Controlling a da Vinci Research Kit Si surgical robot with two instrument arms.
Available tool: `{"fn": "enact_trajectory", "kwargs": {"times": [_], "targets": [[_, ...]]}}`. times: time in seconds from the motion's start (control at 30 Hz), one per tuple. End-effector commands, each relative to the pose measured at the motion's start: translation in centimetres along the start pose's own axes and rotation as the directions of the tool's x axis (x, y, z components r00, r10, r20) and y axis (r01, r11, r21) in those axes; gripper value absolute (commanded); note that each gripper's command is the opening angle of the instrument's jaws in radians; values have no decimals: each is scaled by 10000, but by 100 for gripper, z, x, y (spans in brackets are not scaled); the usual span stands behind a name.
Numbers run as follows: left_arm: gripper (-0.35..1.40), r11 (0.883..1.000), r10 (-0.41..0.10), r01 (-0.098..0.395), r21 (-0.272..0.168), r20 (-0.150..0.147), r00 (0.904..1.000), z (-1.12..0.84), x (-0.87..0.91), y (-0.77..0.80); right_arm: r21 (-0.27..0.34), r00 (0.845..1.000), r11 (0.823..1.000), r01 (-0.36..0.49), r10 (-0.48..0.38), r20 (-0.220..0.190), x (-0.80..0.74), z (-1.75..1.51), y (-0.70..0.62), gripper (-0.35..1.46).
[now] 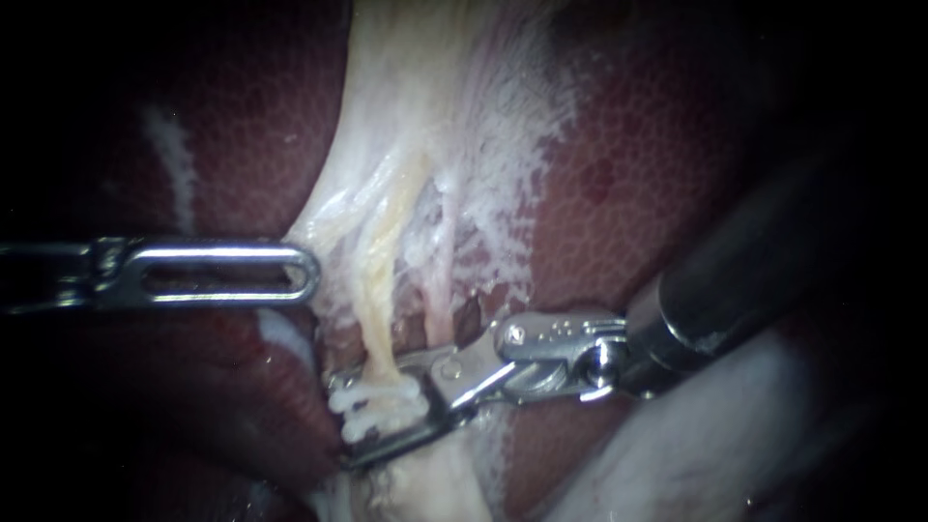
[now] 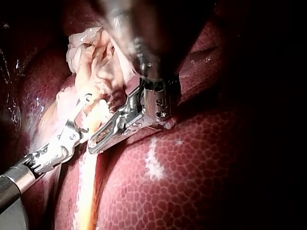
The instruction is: Going back second clip left tube
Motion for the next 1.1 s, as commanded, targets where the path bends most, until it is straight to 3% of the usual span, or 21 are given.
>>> {"fn": "enact_trajectory", "kwargs": {"times": [0.03, 0.43, 1.1], "targets": [[-35, 10000, 0, 0, -1, 0, 10000, 0, 0, 0, 2, 9999, 9999, 103, -103, 3, 0, 0, 0, 57], [-35, 10000, 0, 0, -3, 1, 10000, 0, 0, 0, 17, 9945, 9945, 1049, -1049, 21, 0, 0, 0, 58], [-35, 10000, 7, -7, -5, 3, 10000, 0, 1, 0, -88, 9945, 9945, 1046, -1046, 29, 0, 2, 0, 59]]}}
